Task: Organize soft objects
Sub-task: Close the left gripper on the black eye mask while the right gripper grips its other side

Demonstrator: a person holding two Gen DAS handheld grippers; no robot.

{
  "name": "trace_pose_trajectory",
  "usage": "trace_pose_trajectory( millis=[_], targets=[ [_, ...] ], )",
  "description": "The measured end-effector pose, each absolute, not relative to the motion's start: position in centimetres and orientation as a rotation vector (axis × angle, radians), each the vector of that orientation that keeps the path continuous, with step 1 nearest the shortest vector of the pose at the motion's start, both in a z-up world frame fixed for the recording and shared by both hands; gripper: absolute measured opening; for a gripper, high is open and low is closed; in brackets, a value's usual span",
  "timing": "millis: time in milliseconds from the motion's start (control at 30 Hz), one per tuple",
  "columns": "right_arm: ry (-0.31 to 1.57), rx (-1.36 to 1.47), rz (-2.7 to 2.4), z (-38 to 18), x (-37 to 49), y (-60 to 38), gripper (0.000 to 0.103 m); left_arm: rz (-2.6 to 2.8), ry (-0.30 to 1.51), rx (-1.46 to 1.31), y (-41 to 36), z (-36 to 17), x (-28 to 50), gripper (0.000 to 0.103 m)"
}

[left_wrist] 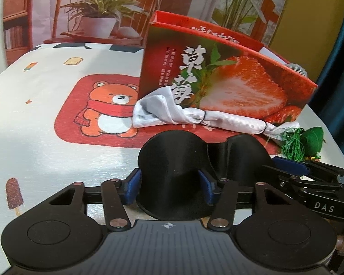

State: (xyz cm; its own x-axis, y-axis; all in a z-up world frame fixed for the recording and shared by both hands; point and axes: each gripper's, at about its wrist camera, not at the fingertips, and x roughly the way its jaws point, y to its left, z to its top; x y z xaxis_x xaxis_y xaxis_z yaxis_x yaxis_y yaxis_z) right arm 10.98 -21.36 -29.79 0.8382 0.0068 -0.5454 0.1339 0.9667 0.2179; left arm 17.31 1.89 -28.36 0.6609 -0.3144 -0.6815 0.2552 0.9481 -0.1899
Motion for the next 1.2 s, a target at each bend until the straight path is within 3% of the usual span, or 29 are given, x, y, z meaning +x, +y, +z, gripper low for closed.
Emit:
trace_pose_trajectory(
  millis=[67, 167, 333, 400, 433, 500, 600, 733, 767, 1200],
  targets=[
    [0.573, 0.257, -0.062, -29.7, 10.9, -21.3, 0.047, -0.344, 0.781, -0.075, 1.7, -28.3, 17.2, 0.037],
    [0.568, 0.257, -0.053, -29.6, 10.6, -21.2, 0.043, -0.366, 0.762, -0.055, 1.2, -28.1, 16.7, 0.028],
    [0.545, 0.258, -0.043, -28.9, 10.1, -20.9, 0.03, -0.361, 0.728, -0.063, 1.4, -27.3, 16.2, 0.022],
    [0.531, 0.265, -0.043, -28.6, 9.8, -20.9, 0.017, -0.371, 0.72, -0.078, 1.7, -27.0, 16.1, 0.022],
    [0.529, 0.265, -0.039, -28.4, 9.7, -20.9, 0.002, -0.379, 0.717, -0.082, 1.6, -26.9, 16.0, 0.022],
    [0.533, 0.267, -0.028, -28.3, 9.7, -20.8, 0.001, -0.377, 0.716, -0.057, 1.3, -26.8, 15.7, 0.022],
    [0.572, 0.244, -0.062, -28.5, 10.0, -20.4, 0.011, -0.364, 0.732, -0.05, 1.3, -27.1, 15.7, 0.022],
    [0.564, 0.267, -0.108, -28.6, 9.7, -20.9, 0.047, -0.335, 0.763, -0.054, 1.7, -27.7, 16.0, 0.023],
    [0.565, 0.272, -0.119, -28.6, 9.7, -21.0, 0.05, -0.332, 0.771, -0.048, 1.6, -27.8, 16.1, 0.023],
    [0.636, 0.289, -0.141, -30.0, 10.2, -20.4, 0.056, -0.333, 0.802, -0.026, 1.1, -28.7, 16.1, 0.024]
  ],
)
